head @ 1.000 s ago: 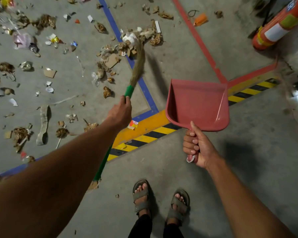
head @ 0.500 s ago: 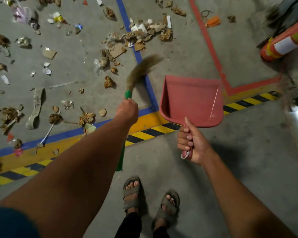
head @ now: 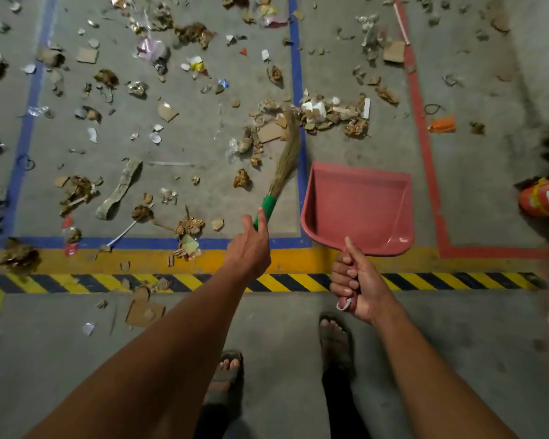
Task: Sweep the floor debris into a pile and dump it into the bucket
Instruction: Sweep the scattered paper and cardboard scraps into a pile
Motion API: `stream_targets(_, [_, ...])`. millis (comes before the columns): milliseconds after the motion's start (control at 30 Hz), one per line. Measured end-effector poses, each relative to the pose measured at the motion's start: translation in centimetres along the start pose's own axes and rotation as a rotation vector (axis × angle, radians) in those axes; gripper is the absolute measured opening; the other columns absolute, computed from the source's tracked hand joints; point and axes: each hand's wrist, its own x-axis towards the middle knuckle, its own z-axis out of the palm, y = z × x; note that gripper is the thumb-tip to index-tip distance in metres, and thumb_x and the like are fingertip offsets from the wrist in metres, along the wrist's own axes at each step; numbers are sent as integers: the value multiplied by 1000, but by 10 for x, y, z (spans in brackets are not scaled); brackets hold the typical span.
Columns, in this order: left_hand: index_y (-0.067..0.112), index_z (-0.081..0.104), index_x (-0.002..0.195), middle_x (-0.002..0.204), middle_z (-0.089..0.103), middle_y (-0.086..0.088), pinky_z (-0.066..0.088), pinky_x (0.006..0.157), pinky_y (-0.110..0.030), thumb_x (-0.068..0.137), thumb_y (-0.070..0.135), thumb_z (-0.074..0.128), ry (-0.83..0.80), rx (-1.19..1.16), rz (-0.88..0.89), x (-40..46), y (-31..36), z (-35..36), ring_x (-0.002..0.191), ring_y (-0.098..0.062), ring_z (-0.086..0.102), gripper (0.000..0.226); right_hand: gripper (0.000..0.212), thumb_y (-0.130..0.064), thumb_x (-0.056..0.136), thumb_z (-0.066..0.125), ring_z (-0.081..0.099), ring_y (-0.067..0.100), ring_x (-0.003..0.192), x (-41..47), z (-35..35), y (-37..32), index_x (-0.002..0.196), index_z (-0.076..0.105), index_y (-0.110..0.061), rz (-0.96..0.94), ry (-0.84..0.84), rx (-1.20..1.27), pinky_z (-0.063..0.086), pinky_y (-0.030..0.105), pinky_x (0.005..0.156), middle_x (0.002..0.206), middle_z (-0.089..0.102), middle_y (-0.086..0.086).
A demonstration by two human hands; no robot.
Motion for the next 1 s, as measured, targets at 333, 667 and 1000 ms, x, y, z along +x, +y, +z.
stream_targets(333, [9,44,128,112,61,-22,45,72,-47,110,36,39,165,-348,-274,18,60,24,96,-41,62,33,46,-50,104,53,24,3,32,38,-45,-84,69,44,-22,231,-150,-220,14,20,33,47,27,-9])
stream_targets(667, [17,41,131,117,63,-14,52,85,-49,96,32,66,270,-668,-598,-17,89,65,106,-38,63,46,45,-51,103,56,24,4,31,61,-64,-107,71,43,-22,353,-169,-349,13,21,35,47,27,-9])
stream_targets(1000, [23,14,165,143,46,-15,48,93,-48,109,33,44,284,-637,-725,-106,113,121,120,-38,55,64,45,-49,102,56,24,3,32,53,-67,-94,70,41,-21,513,-296,-548,14,21,33,47,27,-8])
